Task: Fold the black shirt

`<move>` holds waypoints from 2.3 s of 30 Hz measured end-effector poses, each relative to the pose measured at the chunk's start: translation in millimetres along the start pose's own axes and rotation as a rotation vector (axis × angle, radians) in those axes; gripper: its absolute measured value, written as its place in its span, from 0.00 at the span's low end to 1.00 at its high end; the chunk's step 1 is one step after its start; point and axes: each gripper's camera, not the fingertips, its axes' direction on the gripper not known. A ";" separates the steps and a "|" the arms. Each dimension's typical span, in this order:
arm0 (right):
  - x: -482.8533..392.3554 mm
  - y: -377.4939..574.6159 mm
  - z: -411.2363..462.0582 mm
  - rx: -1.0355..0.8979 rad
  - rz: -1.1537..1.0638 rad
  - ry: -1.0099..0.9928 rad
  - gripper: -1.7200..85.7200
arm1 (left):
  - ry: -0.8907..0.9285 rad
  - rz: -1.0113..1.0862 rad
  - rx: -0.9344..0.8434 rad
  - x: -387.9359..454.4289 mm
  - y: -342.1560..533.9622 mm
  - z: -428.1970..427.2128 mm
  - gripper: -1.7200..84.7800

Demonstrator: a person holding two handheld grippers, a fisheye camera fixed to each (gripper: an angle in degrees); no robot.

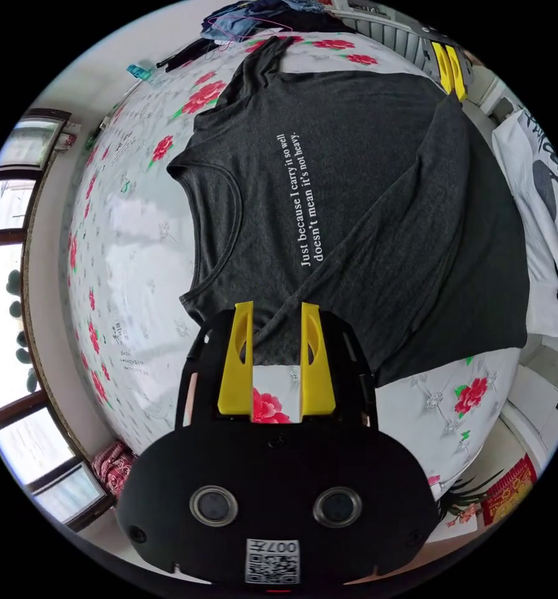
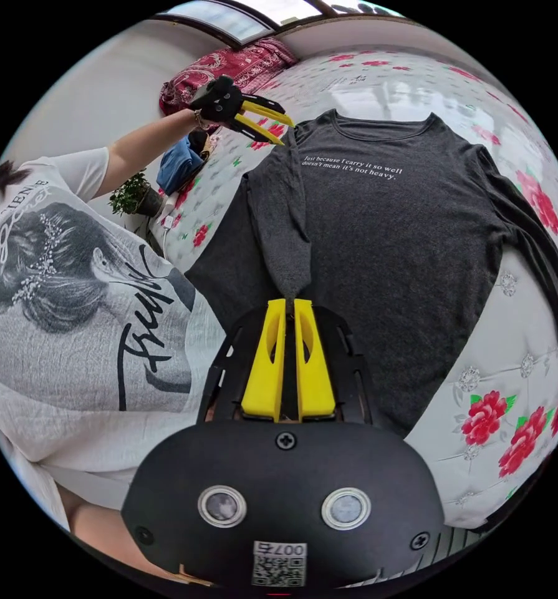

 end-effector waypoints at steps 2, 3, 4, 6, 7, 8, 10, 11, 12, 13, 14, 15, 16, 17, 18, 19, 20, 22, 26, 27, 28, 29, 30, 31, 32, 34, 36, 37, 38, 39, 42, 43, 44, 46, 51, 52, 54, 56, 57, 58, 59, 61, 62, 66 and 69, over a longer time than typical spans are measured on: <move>-1.1 -1.6 -1.6 -0.015 0.001 0.008 0.02 | 0.042 0.036 -0.025 -7.5 -2.6 10.9 0.14; -2.5 -2.3 -2.5 -0.026 -0.003 0.005 0.02 | 0.055 0.060 -0.051 -13.3 -5.6 18.9 0.13; -3.5 -2.6 -3.0 -0.031 -0.006 0.004 0.02 | 0.073 0.071 -0.067 -16.6 -7.6 23.2 0.13; -9.1 -4.0 -5.1 -0.053 -0.026 0.003 0.02 | 0.136 0.101 -0.124 -29.8 -16.5 39.2 0.12; -10.4 -4.5 -5.8 -0.059 -0.029 0.003 0.02 | 0.150 0.105 -0.134 -32.7 -18.1 42.4 0.11; -13.3 -5.4 -7.9 -0.070 -0.034 0.009 0.02 | 0.188 0.109 -0.143 -38.0 -20.3 47.6 0.09; -18.3 -6.4 -13.4 -0.070 -0.049 0.017 0.02 | 0.249 0.099 -0.137 -45.7 -22.0 52.8 0.05; -21.4 -7.1 -18.0 -0.068 -0.063 0.019 0.02 | 0.279 0.082 -0.105 -51.5 -21.5 52.7 0.03; -24.7 -8.3 -23.1 -0.068 -0.082 0.026 0.02 | 0.315 0.054 -0.088 -57.9 -20.7 54.5 0.02; -26.2 -9.2 -25.8 -0.070 -0.094 0.030 0.02 | 0.334 0.035 -0.080 -61.3 -20.1 55.0 0.02; -29.1 -12.2 -31.7 -0.083 -0.121 0.041 0.02 | 0.362 -0.007 -0.060 -67.1 -17.6 54.8 0.01; -32.6 -16.2 -38.9 -0.095 -0.159 0.069 0.02 | 0.356 -0.046 -0.034 -70.1 -13.4 51.5 0.01; -34.4 -18.6 -43.0 -0.102 -0.178 0.090 0.02 | 0.348 -0.065 -0.023 -70.6 -11.2 49.5 0.01; -37.4 -24.2 -52.0 -0.112 -0.212 0.141 0.02 | 0.330 -0.098 -0.009 -70.4 -6.9 45.9 0.01; -40.3 -30.4 -62.3 -0.115 -0.249 0.183 0.02 | 0.291 -0.138 0.001 -69.6 -2.1 41.9 0.01; -41.4 -33.6 -67.6 -0.114 -0.267 0.201 0.02 | 0.277 -0.160 0.007 -69.6 0.7 39.5 0.01; -43.3 -40.4 -77.8 -0.110 -0.302 0.239 0.02 | 0.261 -0.204 0.021 -69.7 6.3 33.6 0.01; -43.2 -50.8 -90.2 -0.123 -0.354 0.322 0.02 | 0.232 -0.267 0.054 -68.9 15.0 22.4 0.01; -14.8 -79.1 -99.3 -0.179 -0.447 0.435 0.02 | 0.247 -0.384 0.088 -69.4 23.4 19.0 0.01; 1.8 -88.9 -96.9 -0.201 -0.451 0.426 0.02 | 0.255 -0.404 0.079 -69.9 20.9 23.4 0.01; 11.3 -94.1 -95.3 -0.212 -0.444 0.417 0.02 | 0.262 -0.407 0.072 -70.0 18.8 25.8 0.01; 30.8 -104.0 -90.7 -0.236 -0.435 0.385 0.02 | 0.263 -0.410 0.052 -69.8 13.3 30.4 0.01; 51.3 -113.9 -85.1 -0.256 -0.413 0.356 0.02 | 0.250 -0.418 0.033 -70.0 7.3 34.5 0.01; 61.7 -118.8 -82.1 -0.262 -0.396 0.340 0.02 | 0.253 -0.423 0.026 -70.2 4.3 36.8 0.01; 81.2 -127.1 -74.6 -0.280 -0.377 0.303 0.02 | 0.267 -0.428 0.013 -70.1 -1.6 42.0 0.01; 106.1 -136.1 -60.7 -0.299 -0.354 0.271 0.02 | 0.257 -0.446 -0.013 -68.3 -9.7 49.3 0.01; 128.9 -140.9 -41.3 -0.321 -0.348 0.265 0.03 | 0.245 -0.472 -0.026 -62.4 -17.1 54.7 0.01; 133.0 -140.8 -37.0 -0.325 -0.348 0.263 0.03 | 0.240 -0.481 -0.024 -60.6 -18.0 54.7 0.02; 140.0 -139.7 -29.7 -0.337 -0.343 0.282 0.03 | 0.230 -0.501 -0.017 -56.8 -18.4 53.9 0.02; 144.5 -136.3 -25.3 -0.338 -0.342 0.319 0.04 | 0.219 -0.524 -0.012 -52.8 -16.9 52.3 0.03; 152.6 -122.0 -29.5 -0.290 -0.317 0.361 0.05 | 0.200 -0.601 0.007 -45.5 -6.1 45.6 0.08; 153.1 -118.6 -33.0 -0.260 -0.305 0.365 0.06 | 0.198 -0.618 0.011 -44.3 -3.3 43.3 0.09; 150.6 -111.0 -40.7 -0.193 -0.291 0.350 0.06 | 0.194 -0.662 0.020 -41.7 2.4 36.7 0.09; 135.6 -95.7 -47.2 -0.096 -0.329 0.344 0.06 | 0.171 -0.713 0.042 -33.0 9.2 21.4 0.09; 100.2 -52.0 -8.8 -0.082 -0.437 0.414 0.07 | 0.003 -0.799 0.025 19.0 5.1 -27.0 0.08; 100.4 -48.6 -2.7 -0.091 -0.442 0.437 0.07 | 0.004 -0.797 0.029 25.7 1.4 -29.8 0.08; 106.8 -40.2 15.0 -0.127 -0.431 0.469 0.06 | 0.042 -0.745 0.016 52.5 -20.5 -32.6 0.08; 113.6 -34.8 20.0 -0.118 -0.407 0.474 0.05 | 0.057 -0.711 -0.002 70.2 -36.6 -30.0 0.08; 118.6 -31.2 21.9 -0.115 -0.391 0.446 0.05 | 0.063 -0.689 -0.003 79.6 -45.2 -27.8 0.08; 120.7 -29.2 22.9 -0.113 -0.385 0.439 0.04 | 0.066 -0.677 -0.004 83.5 -48.8 -26.5 0.08; 124.2 -24.8 25.6 -0.118 -0.375 0.450 0.04 | 0.073 -0.653 -0.013 89.2 -54.3 -22.8 0.07; 127.5 -17.9 26.7 -0.130 -0.371 0.456 0.03 | 0.080 -0.613 -0.041 94.1 -58.0 -16.1 0.06; 128.8 -12.8 23.7 -0.122 -0.372 0.450 0.02 | 0.089 -0.598 -0.055 95.0 -55.9 -11.9 0.04; 131.9 9.2 7.9 -0.108 -0.398 0.383 0.02 | 0.118 -0.429 -0.111 104.2 -41.4 -9.1 0.01; 146.5 25.4 23.6 -0.194 -0.412 0.357 0.02 | 0.114 -0.325 -0.129 106.3 -21.8 -9.8 0.01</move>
